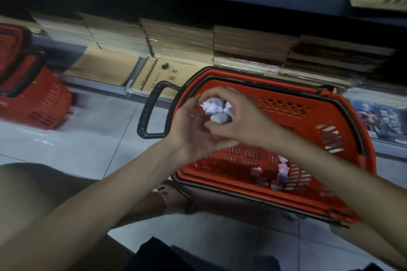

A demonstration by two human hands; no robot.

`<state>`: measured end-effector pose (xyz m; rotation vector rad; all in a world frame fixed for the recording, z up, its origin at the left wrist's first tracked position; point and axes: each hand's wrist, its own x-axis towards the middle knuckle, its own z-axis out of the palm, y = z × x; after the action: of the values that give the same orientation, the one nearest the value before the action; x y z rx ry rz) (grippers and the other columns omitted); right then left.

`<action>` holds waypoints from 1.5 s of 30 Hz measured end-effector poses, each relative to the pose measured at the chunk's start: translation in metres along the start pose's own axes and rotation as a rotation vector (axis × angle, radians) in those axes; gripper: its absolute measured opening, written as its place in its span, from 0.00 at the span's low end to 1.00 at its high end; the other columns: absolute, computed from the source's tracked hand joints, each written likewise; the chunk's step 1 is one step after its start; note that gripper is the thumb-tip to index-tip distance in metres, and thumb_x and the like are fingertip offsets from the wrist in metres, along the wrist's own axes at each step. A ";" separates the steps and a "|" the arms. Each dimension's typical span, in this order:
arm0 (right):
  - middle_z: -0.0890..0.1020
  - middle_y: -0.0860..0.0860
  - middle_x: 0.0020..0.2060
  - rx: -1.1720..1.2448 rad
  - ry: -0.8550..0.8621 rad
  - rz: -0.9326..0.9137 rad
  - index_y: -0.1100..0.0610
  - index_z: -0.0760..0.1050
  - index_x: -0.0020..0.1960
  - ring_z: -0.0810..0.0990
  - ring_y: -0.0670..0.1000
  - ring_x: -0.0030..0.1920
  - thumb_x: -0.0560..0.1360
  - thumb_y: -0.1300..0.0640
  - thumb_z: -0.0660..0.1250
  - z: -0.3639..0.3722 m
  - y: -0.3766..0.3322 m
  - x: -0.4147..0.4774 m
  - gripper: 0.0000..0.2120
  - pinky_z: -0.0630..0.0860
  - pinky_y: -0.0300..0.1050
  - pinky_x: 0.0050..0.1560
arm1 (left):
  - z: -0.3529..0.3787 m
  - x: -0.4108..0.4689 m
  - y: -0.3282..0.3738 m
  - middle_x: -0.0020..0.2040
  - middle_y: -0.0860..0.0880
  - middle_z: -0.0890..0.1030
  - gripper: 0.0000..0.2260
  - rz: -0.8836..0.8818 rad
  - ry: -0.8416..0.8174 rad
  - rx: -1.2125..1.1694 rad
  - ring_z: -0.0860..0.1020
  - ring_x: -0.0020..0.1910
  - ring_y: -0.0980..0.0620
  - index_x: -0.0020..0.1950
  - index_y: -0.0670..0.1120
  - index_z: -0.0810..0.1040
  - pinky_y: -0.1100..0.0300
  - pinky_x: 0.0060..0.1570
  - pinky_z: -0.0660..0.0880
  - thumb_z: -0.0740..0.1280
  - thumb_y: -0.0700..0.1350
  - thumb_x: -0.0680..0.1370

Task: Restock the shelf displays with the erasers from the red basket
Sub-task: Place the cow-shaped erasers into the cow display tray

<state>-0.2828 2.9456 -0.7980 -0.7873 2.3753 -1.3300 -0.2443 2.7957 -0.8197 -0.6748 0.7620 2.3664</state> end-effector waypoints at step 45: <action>0.85 0.55 0.56 -0.496 -0.243 1.076 0.55 0.81 0.59 0.84 0.57 0.55 0.74 0.42 0.69 0.076 0.259 -0.115 0.21 0.79 0.45 0.53 | -0.095 0.050 -0.081 0.36 0.45 0.77 0.19 -0.104 0.302 0.184 0.64 0.26 0.54 0.27 0.48 0.72 0.69 0.21 0.58 0.61 0.51 0.78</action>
<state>-0.2326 3.0711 -1.0585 0.2650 2.3138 -0.2021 -0.2015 2.8078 -0.9472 -0.9796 1.0319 2.0943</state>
